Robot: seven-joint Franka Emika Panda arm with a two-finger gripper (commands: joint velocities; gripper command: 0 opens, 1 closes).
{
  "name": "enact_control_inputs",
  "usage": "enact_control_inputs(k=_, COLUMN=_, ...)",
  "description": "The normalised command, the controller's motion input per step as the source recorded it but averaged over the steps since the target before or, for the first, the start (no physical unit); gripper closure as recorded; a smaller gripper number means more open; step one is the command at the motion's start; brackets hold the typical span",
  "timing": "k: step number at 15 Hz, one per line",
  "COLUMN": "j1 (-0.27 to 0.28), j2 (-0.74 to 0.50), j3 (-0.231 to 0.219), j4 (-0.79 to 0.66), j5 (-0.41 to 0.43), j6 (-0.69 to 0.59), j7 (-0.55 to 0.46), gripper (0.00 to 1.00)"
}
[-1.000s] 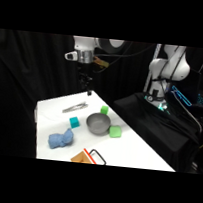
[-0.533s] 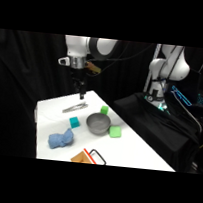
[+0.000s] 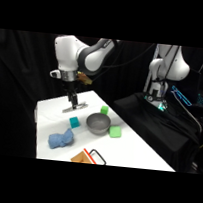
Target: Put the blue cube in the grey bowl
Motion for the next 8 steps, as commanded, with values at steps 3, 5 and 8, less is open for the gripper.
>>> enact_control_inputs(k=3, j1=-0.087, j2=0.27, j3=0.065, j4=0.29, j5=0.039, j6=0.09, j7=0.00, gripper=0.00)
enact_control_inputs(k=5, j1=-0.080, j2=0.23, j3=0.051, j4=0.23, j5=0.008, j6=0.13, j7=0.02, gripper=0.00)
enact_control_inputs(k=8, j1=-0.081, j2=0.19, j3=0.052, j4=0.18, j5=0.013, j6=0.13, j7=0.03, gripper=0.00)
